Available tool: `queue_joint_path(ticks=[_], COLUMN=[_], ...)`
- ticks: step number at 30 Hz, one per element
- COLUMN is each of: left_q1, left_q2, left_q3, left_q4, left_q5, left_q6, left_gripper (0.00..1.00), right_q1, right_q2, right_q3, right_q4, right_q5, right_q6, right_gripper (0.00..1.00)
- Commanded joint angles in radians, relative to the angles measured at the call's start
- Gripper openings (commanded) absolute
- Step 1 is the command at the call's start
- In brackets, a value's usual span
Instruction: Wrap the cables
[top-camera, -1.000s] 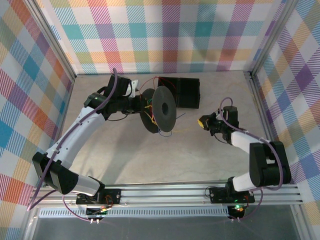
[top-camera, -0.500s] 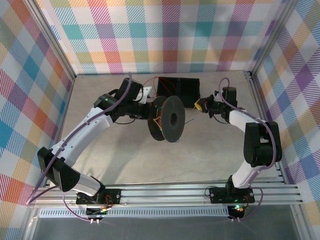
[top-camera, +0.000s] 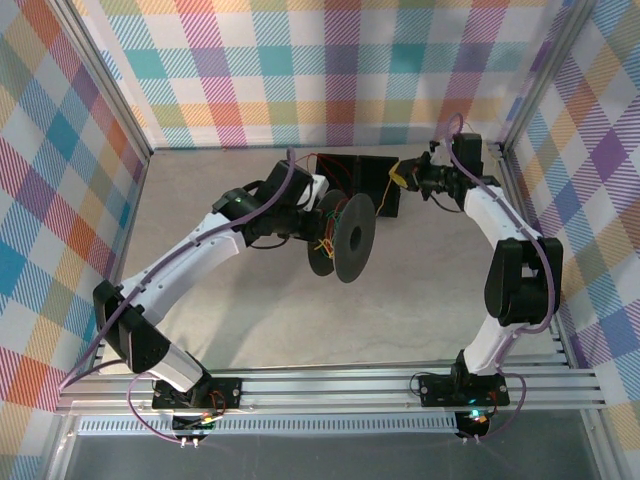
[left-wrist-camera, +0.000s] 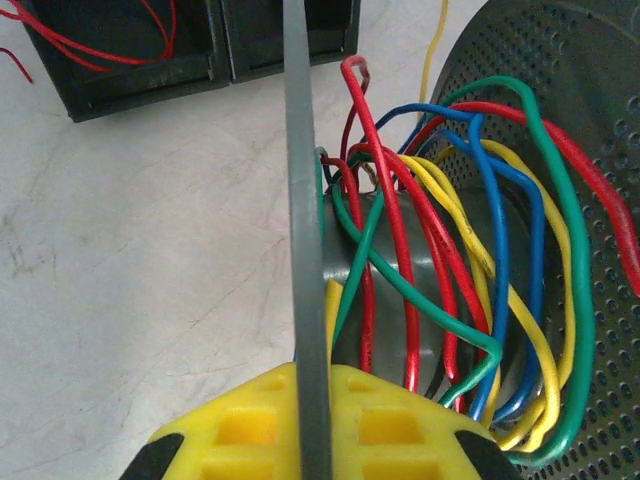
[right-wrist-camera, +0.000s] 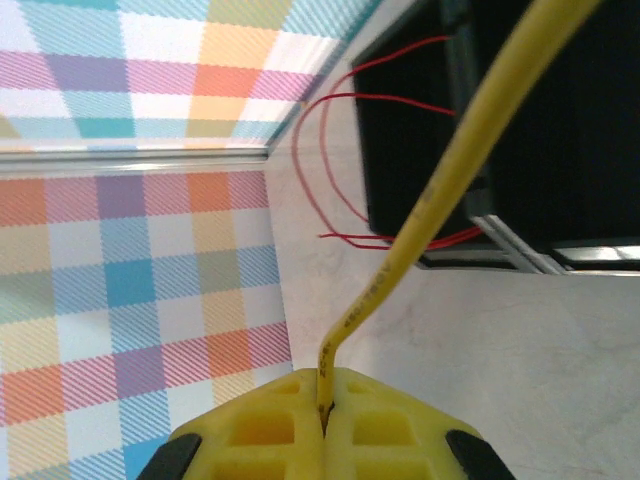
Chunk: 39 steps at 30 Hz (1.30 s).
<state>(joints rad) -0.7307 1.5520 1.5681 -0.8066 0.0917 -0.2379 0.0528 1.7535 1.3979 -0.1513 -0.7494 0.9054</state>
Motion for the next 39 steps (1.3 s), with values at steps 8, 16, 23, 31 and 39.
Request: queue_joint_path(ticks=[8,16,23,31,39], left_q1=[-0.048,-0.050,-0.049,-0.026,-0.022], left_q2=[0.083,0.141,0.167,0.182,0.197], left_q3=[0.030,0.049,0.062,0.098,0.125], left_q4=[-0.193,-0.214,-0.222,-0.229,-0.230], left_q5=[-0.044,-0.106,-0.171,-0.238,-0.245], left_q6=[0.047,0.034,0.001,-0.052,-0.063], left_gripper=[0.00,0.00,0.00,0.00,0.00], right_q1=[0.119,0.218,0.298,0.390,0.456], right_q2=[-0.012,-0.063,-0.148,-0.293,-0.337], right_q3=[0.293,0.365,0.316,0.168,0.114], right_q4=[-0.103,-0.126,-0.121,-0.096,-0.022], right_q5=[-0.026,-0.019,0.030,0.145,0.213], right_q6=[-0.159,-0.185,-0.199,-0.270,-0.326], right_gripper=[0.00,0.00,0.00,0.00,0.00])
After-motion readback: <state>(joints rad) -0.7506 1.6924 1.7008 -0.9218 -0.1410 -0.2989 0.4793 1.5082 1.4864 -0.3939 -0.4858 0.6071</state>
